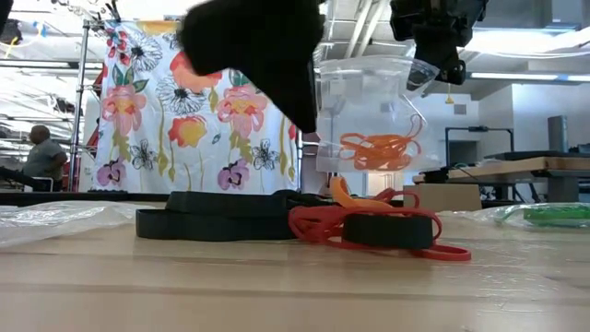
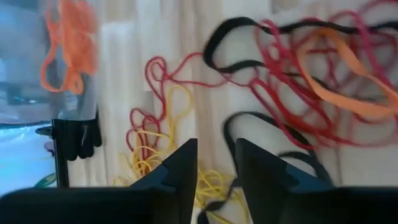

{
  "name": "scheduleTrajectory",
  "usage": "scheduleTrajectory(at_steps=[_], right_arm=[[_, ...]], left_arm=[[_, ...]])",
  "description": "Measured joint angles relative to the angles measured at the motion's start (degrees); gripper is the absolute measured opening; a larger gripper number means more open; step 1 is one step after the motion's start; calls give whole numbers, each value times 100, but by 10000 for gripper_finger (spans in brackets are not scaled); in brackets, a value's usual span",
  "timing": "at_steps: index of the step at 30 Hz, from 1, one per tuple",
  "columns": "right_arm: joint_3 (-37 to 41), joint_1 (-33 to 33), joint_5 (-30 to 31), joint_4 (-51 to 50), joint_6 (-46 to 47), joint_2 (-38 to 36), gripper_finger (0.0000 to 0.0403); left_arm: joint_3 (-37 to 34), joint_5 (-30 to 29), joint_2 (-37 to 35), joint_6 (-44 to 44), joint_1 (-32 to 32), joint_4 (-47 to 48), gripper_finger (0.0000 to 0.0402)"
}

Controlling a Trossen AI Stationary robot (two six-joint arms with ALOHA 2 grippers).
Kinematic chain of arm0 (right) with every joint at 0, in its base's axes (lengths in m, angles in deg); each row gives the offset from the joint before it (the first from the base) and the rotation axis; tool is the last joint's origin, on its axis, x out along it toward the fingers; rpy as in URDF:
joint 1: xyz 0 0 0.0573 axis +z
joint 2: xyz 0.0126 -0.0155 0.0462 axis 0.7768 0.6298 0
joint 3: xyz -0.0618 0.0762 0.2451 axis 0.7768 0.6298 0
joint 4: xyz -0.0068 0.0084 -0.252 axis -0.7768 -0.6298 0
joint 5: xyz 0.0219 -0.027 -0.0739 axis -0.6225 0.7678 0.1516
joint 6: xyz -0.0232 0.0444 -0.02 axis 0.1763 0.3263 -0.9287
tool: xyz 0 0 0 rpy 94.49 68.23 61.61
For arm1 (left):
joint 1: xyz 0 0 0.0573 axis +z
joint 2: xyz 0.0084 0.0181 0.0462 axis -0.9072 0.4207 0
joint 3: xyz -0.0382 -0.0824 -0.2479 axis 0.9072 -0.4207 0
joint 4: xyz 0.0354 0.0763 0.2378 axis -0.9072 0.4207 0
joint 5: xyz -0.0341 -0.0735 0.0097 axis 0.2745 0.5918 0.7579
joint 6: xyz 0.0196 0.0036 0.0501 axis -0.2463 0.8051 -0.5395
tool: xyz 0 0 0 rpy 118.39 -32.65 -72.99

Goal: Sort rubber bands
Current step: Put the orange rubber band into the transparent zip bag

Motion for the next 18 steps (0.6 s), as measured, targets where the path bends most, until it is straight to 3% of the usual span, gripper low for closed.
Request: scheduleTrajectory(at_steps=[5,11,14,18], right_arm=[[0,137,2,9,-4,-2,0],[0,297,0,23,-40,-2,0],[0,303,1,39,-114,-2,0],[1,263,2,87,-124,-2,0]], left_arm=[[-957,-46,-374,522,-74,-151,88],[-3128,-785,-2359,2265,-161,-347,64],[-4408,-935,-3671,2583,-219,-2167,53],[-6312,257,-4705,1953,-172,-6443,46]])
